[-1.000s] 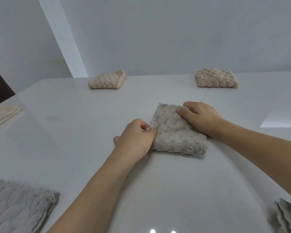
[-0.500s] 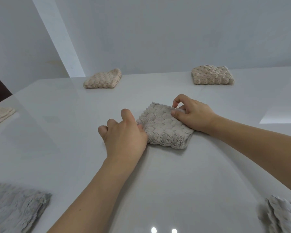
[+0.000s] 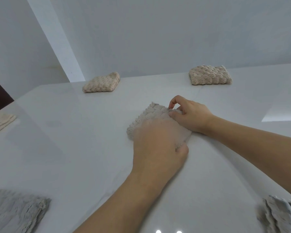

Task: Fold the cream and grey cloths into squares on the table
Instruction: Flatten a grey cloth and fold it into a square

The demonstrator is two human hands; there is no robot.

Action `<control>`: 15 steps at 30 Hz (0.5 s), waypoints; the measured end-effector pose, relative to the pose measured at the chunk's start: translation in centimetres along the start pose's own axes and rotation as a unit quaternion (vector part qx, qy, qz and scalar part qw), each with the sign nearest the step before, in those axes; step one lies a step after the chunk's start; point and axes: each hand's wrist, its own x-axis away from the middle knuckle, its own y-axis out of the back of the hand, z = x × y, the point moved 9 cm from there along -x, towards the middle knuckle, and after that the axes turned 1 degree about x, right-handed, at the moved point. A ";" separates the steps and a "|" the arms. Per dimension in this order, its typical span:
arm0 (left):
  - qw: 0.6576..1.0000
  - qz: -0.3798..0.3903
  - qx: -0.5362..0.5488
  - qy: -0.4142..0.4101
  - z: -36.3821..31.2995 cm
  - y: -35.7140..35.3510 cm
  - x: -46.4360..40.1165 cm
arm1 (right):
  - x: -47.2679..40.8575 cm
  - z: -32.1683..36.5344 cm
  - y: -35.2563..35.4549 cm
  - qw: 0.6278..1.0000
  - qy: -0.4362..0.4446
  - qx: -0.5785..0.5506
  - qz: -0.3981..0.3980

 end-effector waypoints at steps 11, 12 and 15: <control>1.000 0.006 -0.006 0.013 -0.1 -1.4 0.5 | 0.2 0.6 0.0 1.000 0.013 0.024 -0.003; 1.000 0.012 -0.002 0.017 0.0 -1.5 0.5 | 0.2 0.6 0.0 1.000 0.012 0.024 -0.003; 0.999 0.032 0.002 0.026 0.2 -2.0 0.4 | 0.3 0.7 0.0 1.000 0.007 0.022 -0.001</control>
